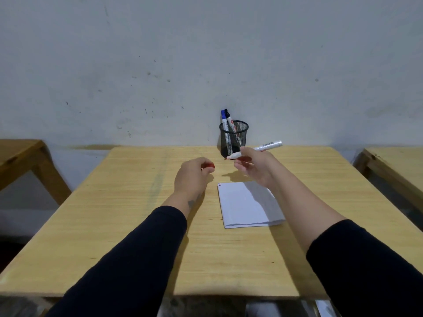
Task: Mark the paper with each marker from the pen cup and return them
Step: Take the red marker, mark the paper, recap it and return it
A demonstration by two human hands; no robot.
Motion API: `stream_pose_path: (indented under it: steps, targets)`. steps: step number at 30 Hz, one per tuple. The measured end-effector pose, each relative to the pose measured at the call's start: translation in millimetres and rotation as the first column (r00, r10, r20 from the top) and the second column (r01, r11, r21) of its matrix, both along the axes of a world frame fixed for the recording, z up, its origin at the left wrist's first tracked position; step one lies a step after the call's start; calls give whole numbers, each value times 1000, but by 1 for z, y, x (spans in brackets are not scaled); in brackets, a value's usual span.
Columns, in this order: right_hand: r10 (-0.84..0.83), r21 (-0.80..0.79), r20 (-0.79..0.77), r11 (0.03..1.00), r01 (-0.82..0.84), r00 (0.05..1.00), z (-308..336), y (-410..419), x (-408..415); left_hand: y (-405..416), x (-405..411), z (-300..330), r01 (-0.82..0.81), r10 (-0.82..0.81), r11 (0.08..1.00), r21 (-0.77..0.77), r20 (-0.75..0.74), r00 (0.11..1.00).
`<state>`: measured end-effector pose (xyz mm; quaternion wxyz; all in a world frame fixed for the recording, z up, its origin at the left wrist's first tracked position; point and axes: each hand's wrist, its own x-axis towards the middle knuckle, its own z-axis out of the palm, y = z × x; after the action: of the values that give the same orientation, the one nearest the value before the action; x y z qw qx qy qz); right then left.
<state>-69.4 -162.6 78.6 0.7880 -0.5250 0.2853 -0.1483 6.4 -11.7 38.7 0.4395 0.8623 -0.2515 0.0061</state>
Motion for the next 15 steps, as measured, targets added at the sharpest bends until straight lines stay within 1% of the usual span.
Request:
stream_pose_path:
  steps: [2, 4, 7, 10, 15]
  targets:
    - [-5, -4, 84, 1000, 6, 996, 9, 0, 1, -3, 3, 14, 37, -42, 989, -144, -30, 999]
    - [9, -84, 142, 996, 3, 990, 16, 2, 2, -5, 5, 29, 67, -77, 972, -227, -35, 996]
    - [5, -168, 190, 985, 28, 982, 24, 4, 0, -7, 7, 43, 100, -104, 966, -237, -6, 995]
    - [-11, -174, 199, 984, 47, 980, 28, 8, -4, -8, 6, 49, 132, -132, 963, -234, 17, 991]
    - [36, -145, 224, 989, -3, 974, 26, 15, -12, -9, -4, 51, 189, -179, 958, -217, 64, 982]
